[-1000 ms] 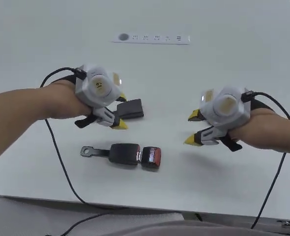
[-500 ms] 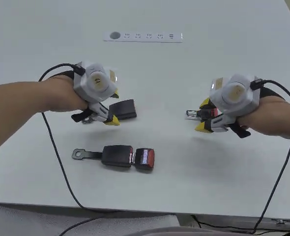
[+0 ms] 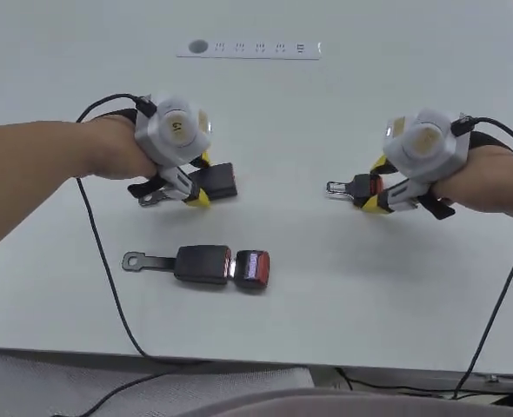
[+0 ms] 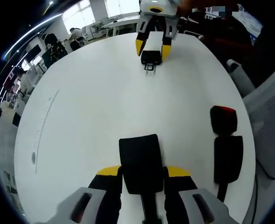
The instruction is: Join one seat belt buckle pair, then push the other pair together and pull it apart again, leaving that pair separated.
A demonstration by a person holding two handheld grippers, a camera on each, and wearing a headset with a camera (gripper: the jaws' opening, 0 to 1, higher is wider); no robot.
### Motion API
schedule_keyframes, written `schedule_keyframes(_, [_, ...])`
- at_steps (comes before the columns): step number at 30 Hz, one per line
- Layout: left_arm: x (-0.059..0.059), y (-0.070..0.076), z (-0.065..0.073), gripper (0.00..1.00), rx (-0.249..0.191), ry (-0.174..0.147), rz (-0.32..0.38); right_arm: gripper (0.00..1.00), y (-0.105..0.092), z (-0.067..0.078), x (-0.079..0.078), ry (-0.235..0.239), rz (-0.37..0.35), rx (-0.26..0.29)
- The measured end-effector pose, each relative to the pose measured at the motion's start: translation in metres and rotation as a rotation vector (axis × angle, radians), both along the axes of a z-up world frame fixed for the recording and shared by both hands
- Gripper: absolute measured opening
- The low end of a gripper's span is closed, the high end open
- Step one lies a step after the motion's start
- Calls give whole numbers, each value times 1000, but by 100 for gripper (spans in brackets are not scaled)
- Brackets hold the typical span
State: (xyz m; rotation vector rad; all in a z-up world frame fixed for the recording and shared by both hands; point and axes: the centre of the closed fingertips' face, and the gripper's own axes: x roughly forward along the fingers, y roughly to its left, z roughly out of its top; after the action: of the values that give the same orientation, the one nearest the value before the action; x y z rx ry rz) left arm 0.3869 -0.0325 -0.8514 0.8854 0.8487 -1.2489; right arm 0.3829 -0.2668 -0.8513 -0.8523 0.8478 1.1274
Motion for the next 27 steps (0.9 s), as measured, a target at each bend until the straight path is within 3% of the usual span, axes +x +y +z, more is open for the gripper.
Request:
schedule_keyframes(5, [-3,-1,-1,35,13,7,-30,36,0,0,4,11,11,1])
schedule_keyframes(9, [-5,-2,-3,34,37,-21,-109,34,0,0,4,29,53,-26])
schedule_keyframes(13, [-3,-1,-2,34,43,-10,-102,34,0,-1,4,38,86,-42])
schedule_keyframes(20, [-4,0,-2,33,55,-23,-112,33,1,0,3,30,101,-70])
schedule_keyframes(27, [-2,0,-4,33,61,-24,-109,33,15,1,-4,22,113,-71])
